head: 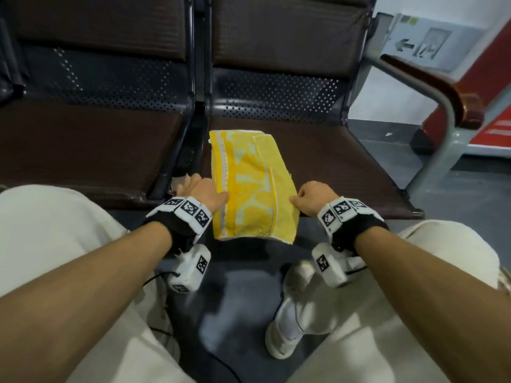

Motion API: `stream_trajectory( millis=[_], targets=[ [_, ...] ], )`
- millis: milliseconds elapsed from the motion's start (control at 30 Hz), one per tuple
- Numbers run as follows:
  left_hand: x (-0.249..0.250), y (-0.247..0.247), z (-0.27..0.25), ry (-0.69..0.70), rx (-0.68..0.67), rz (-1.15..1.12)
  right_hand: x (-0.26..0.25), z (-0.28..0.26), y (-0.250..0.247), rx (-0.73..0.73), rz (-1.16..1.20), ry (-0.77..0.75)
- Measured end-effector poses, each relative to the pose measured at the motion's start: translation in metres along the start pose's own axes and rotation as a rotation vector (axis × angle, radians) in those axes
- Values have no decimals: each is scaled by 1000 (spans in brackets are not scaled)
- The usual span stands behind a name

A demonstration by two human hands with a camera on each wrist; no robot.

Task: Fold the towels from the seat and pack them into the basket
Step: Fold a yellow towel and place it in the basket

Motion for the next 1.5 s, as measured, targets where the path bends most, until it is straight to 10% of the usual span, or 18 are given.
stream_trajectory(
  millis=[333, 500, 800, 1300, 1500],
  targets=[
    [6, -19, -1, -45, 133, -548, -14, -2, -26, 145, 678, -37],
    [-1, -22, 1, -67, 126, -790, -21, -14, -13, -217, 919, -198],
    [15, -60, -19, 61, -239, -1543, -18, -5, -57, -226, 1309, -166],
    [24, -115, 49, 394, 115, -737, -42, 61, -114, 205, 907, -374],
    [29, -99, 63, 289, -303, -1247, -50, 90, -105, 242, 941, -358]
  ],
)
Point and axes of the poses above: each hand's wrist, its own z-axis towards the middle knuckle, its own y-axis out of the palm, x = y × z, the point moved 6 cm from there along z, towards the middle knuckle, and after that the axes turned 2 degrees about y, right-handed, at the moved point
